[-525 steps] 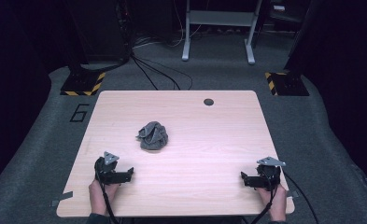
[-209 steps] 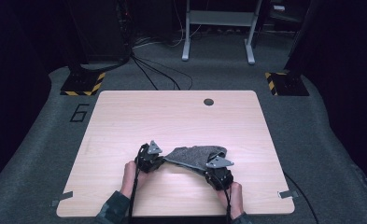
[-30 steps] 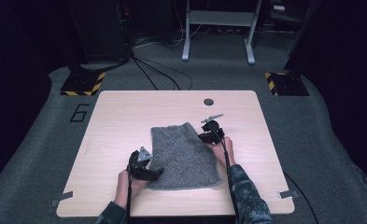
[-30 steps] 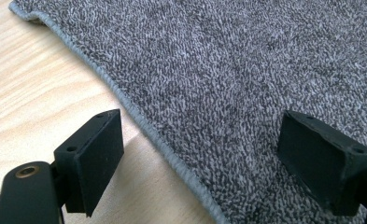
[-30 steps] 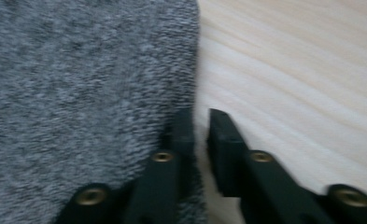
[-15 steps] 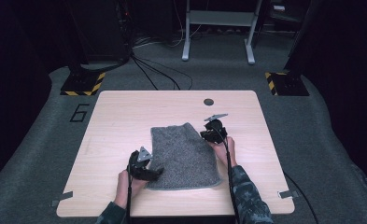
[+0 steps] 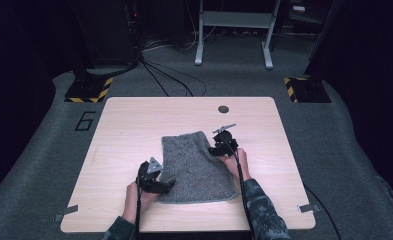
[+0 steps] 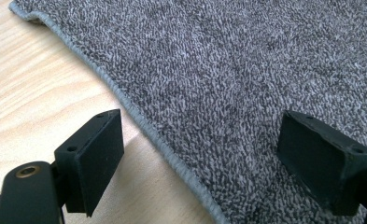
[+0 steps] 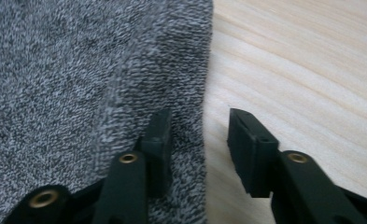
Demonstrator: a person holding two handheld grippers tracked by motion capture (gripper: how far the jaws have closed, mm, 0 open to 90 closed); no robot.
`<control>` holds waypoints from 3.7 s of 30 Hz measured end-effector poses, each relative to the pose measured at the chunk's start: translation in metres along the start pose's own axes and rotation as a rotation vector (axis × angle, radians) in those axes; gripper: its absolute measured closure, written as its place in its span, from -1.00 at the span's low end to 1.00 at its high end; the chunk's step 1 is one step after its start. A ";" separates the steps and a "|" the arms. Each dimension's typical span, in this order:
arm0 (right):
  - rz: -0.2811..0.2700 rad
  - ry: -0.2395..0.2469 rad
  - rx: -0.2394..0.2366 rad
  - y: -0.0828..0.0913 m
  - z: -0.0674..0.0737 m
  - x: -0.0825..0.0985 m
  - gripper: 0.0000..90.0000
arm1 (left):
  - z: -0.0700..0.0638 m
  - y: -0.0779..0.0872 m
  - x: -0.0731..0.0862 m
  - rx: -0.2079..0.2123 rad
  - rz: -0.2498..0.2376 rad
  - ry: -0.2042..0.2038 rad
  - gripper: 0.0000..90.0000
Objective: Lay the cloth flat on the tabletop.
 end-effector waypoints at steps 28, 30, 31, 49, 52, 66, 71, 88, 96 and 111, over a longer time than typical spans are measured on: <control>-0.002 0.317 -0.041 0.013 0.093 0.002 0.83 | 0.000 0.000 0.000 0.001 -0.001 0.002 -0.67; 0.004 0.290 -0.102 0.013 0.091 0.006 0.64 | 0.000 0.000 0.000 0.001 -0.001 0.001 -0.67; 0.004 0.290 -0.102 0.013 0.091 0.006 0.64 | 0.000 0.000 0.000 0.001 -0.001 0.001 -0.67; -0.023 0.235 -0.072 0.000 0.069 -0.016 0.29 | 0.000 0.000 0.000 0.001 -0.001 0.001 -0.67; 0.030 0.248 -0.063 -0.017 0.068 -0.013 0.44 | 0.000 0.000 0.000 0.001 -0.002 0.001 -0.67; 0.024 0.274 -0.081 -0.012 0.068 -0.012 0.99 | 0.000 0.001 0.000 0.006 0.003 -0.002 -0.67; -0.023 0.250 -0.022 0.013 0.054 -0.018 0.99 | 0.000 0.000 0.000 0.001 -0.002 0.000 -0.67; -0.009 0.100 0.189 0.032 -0.039 -0.015 0.98 | 0.000 0.001 0.000 0.006 0.006 -0.004 -0.67; 0.013 0.084 0.254 0.028 -0.064 -0.009 0.97 | 0.000 0.000 0.000 0.003 -0.006 -0.013 -0.67; -0.003 0.005 0.231 0.044 -0.051 -0.002 -0.19 | -0.011 0.000 -0.002 -0.006 0.000 -0.002 -0.68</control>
Point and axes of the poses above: each handheld gripper's, and its own axes: y roughly backward along the jaws, x roughly out of its underside, z roughly to its left, the point moved 5 cm from there along -y, roughly forward along the jaws, and after that the axes turned 8 degrees about -x, right-handed, at the moved point
